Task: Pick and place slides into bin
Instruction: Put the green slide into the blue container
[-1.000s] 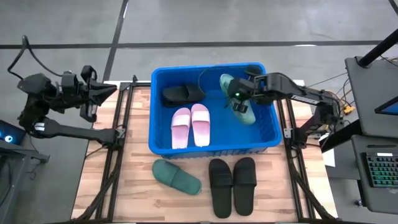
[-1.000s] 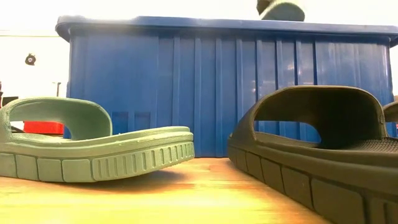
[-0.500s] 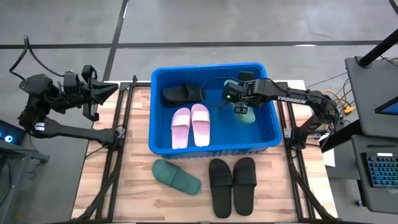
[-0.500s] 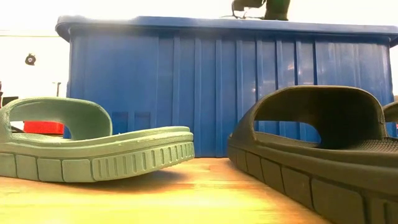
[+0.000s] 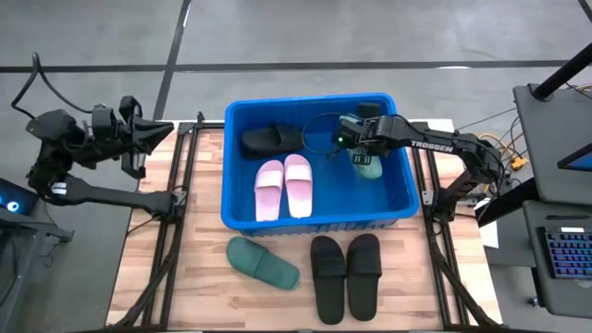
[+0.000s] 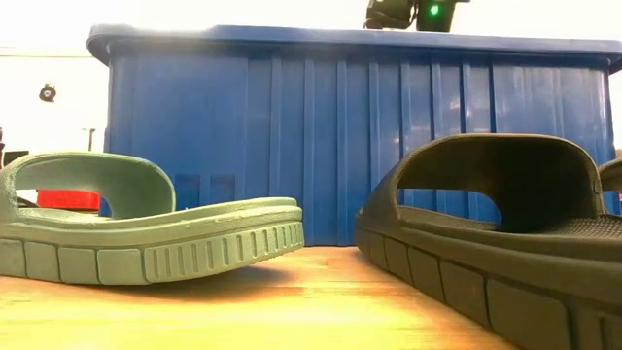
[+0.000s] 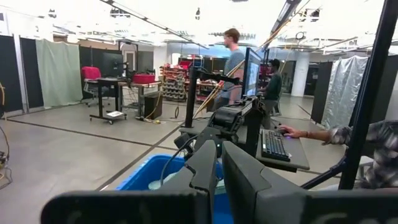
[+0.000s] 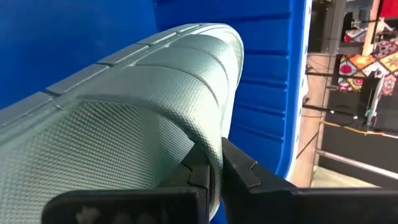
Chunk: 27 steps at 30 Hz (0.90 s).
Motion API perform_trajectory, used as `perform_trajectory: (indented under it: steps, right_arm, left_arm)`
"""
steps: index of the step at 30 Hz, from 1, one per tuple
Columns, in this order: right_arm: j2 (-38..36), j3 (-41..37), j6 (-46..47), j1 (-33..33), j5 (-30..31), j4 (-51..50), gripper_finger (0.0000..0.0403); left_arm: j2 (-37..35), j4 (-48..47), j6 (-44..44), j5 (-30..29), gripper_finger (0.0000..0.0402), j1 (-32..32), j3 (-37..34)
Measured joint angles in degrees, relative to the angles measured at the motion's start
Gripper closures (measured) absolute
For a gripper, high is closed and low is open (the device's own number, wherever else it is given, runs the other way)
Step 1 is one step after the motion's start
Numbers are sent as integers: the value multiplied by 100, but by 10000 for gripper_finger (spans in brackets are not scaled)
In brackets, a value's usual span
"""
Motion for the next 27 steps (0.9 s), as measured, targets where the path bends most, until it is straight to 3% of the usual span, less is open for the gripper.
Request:
perform_trajectory:
  steps: [12, 18, 27]
  right_arm:
    - [0, -350, -225, -200, -313, 304, 394]
    - [0, -979, -321, -335, 165, 1104, 394]
    - [0, -1672, -401, -440, 303, 1713, 394]
  left_arm:
    - [-61, -2, -2, -142, 388, 2, 0]
    - [-35, 1, -4, -146, 388, 0, 0]
    - [23, 3, -23, -146, 388, 1, 0]
